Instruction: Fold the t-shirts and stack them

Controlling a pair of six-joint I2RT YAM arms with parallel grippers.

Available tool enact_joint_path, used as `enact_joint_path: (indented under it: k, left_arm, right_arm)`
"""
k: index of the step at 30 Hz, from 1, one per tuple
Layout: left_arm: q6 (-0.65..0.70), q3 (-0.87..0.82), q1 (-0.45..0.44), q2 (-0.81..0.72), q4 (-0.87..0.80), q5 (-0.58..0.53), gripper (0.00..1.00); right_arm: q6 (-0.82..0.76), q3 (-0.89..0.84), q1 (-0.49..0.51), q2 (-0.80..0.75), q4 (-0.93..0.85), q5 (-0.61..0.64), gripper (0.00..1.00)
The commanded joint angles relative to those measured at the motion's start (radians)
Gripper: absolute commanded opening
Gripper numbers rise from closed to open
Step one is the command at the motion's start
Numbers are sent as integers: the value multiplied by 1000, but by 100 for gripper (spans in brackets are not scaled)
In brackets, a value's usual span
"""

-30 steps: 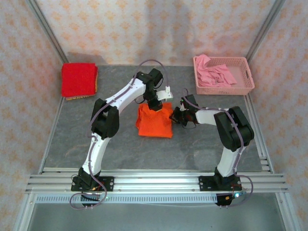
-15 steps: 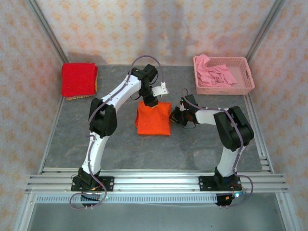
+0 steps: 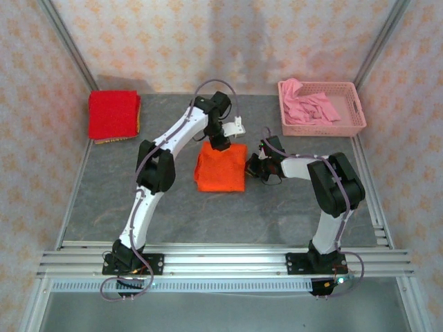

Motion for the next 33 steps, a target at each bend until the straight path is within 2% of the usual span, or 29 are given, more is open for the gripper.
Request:
enact_joint_path:
  k: [1, 7, 8, 10, 12, 15, 21, 26, 30, 33]
  left_arm:
    - [-9, 24, 9, 28, 0, -51, 0]
    - [-22, 24, 9, 57, 26, -79, 1]
    - [-26, 25, 9, 61, 30, -85, 6]
    - [-38, 26, 10, 68, 36, -89, 39]
    - [-53, 27, 11, 72, 40, -85, 60]
    - [-75, 26, 13, 67, 43, -65, 76]
    - [-120, 19, 14, -7, 62, -5, 98]
    - [-182, -30, 27, -112, 123, 28, 100]
    - [-313, -130, 57, -197, 193, -19, 100]
    - [-475, -311, 87, -286, 307, -103, 100]
  right_arm:
    - [0, -21, 3, 37, -80, 33, 0]
    - [2, -24, 3, 24, -85, 39, 0]
    - [3, -25, 3, 18, -85, 41, 0]
    - [1, -29, 3, 1, -89, 44, 0]
    - [-1, -30, 3, -29, -102, 55, 1]
    - [-5, -35, 4, -90, -119, 86, 10]
    - [-24, -26, 2, -231, -215, 218, 34]
    - [-79, 27, 5, -290, -306, 302, 51]
    - [-112, 126, 33, -245, -335, 305, 52]
    - [-122, 229, 64, -172, -346, 297, 50]
